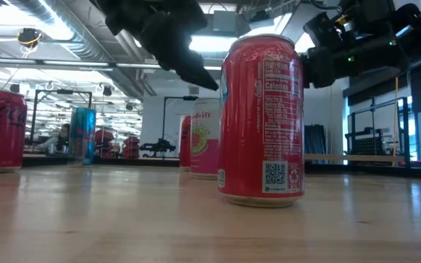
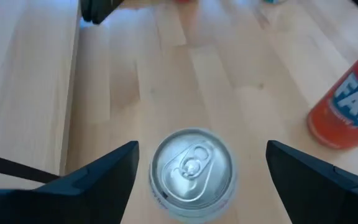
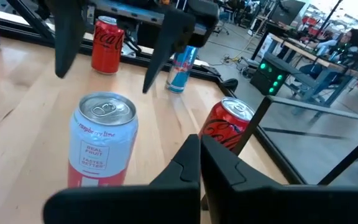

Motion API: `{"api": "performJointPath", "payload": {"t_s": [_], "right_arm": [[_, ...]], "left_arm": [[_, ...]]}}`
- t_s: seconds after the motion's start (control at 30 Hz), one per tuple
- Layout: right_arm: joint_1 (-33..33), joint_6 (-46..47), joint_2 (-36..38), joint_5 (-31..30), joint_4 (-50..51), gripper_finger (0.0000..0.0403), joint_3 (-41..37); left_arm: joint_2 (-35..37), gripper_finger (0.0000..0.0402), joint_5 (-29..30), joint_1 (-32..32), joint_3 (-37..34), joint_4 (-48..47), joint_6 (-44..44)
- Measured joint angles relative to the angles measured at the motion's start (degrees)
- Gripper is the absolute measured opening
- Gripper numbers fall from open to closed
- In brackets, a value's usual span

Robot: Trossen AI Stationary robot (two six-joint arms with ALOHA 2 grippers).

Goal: Place canned beverage on shelf
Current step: Put the left pink white soda can on the shelf

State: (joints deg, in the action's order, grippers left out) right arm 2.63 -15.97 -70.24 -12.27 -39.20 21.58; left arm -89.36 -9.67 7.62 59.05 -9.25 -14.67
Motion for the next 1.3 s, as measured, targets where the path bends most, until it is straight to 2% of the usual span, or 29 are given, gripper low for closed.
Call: {"api": "performJointPath", "payload": {"t_s": [0.1,0.37,0.53,0.8,0.9,1.0,1.1,1.3], "right_arm": [[0.00,1.52,-0.02,0.85,0.28,0.0025,0.00],[0.00,2.21,-0.04,5.46,0.71,0.0142,0.00],[0.01,2.19,-0.04,5.78,0.47,0.0186,0.00],[0.01,0.99,-0.04,5.22,-0.17,0.0195,0.00],[0.00,0.77,-0.04,3.04,-0.17,0.0195,0.00],[0.01,0.70,-0.04,-1.65,-0.16,0.0195,0.01],[0.02,0.71,-0.04,-5.99,-0.15,0.0195,0.05],[0.02,0.99,-0.04,-5.91,0.00,0.0195,0.07]], "left_arm": [[-1.97,0.0334,-0.24,0.00,0.00,0.05,-0.57],[-5.19,0.0334,1.51,-0.02,-0.07,2.12,0.09],[-5.95,0.0318,2.44,-0.03,-0.09,1.97,2.65],[-6.15,0.0242,6.90,-0.34,-0.04,2.81,10.48],[-6.12,0.0225,13.02,-1.75,0.69,2.67,17.28],[-6.17,0.0222,21.67,-3.82,2.19,2.55,25.62],[-6.12,0.0228,28.09,-5.90,3.52,3.94,29.67],[-8.77,0.0237,28.97,-7.67,3.48,4.13,30.80]]}}
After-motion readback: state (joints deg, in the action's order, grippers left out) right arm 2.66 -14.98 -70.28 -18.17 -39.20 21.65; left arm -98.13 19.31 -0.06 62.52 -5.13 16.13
